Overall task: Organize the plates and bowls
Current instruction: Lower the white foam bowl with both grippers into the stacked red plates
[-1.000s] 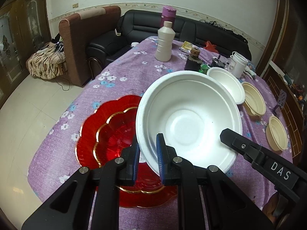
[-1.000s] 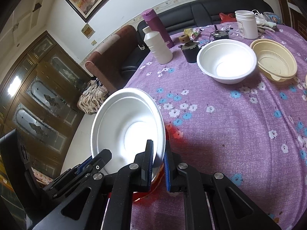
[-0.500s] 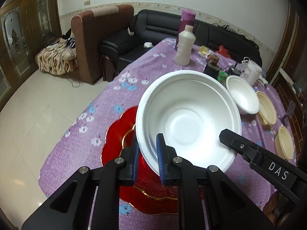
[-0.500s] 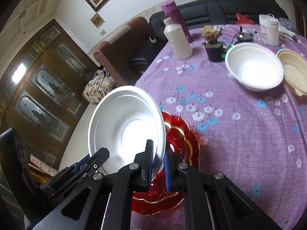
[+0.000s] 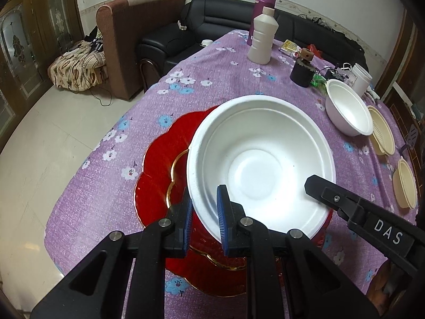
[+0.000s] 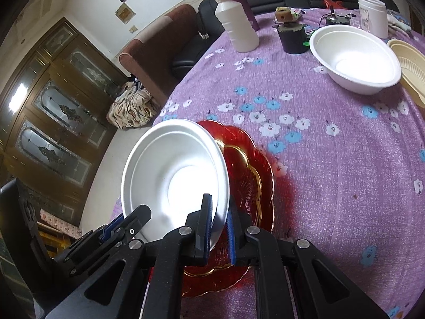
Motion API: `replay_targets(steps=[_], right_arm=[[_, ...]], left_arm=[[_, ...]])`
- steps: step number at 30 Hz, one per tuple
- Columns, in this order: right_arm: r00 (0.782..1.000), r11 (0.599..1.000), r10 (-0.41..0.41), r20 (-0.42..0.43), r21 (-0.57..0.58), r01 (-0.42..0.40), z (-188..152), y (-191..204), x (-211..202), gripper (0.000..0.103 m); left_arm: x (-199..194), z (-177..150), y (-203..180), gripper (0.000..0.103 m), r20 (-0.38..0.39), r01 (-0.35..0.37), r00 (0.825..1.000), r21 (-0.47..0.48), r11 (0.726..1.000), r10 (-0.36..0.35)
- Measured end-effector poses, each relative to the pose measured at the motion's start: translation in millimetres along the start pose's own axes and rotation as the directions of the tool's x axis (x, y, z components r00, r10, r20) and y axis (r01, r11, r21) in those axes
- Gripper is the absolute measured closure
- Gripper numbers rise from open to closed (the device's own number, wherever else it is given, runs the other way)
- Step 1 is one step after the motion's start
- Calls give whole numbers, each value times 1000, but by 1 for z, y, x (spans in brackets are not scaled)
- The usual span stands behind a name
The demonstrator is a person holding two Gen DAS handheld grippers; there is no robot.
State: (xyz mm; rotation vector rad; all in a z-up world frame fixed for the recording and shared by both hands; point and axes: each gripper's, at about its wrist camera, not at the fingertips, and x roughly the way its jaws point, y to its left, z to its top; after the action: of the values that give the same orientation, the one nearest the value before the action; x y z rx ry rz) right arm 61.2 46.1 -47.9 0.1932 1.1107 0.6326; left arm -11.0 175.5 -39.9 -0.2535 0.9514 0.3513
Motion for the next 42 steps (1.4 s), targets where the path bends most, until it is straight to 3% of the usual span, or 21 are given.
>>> replay_targets(steps=[42], right_arm=[[999, 1000, -12, -31, 1, 12, -4, -2, 16, 94]], left_arm=[[13, -7, 5, 87, -35, -4, 999, -2, 1000, 4]])
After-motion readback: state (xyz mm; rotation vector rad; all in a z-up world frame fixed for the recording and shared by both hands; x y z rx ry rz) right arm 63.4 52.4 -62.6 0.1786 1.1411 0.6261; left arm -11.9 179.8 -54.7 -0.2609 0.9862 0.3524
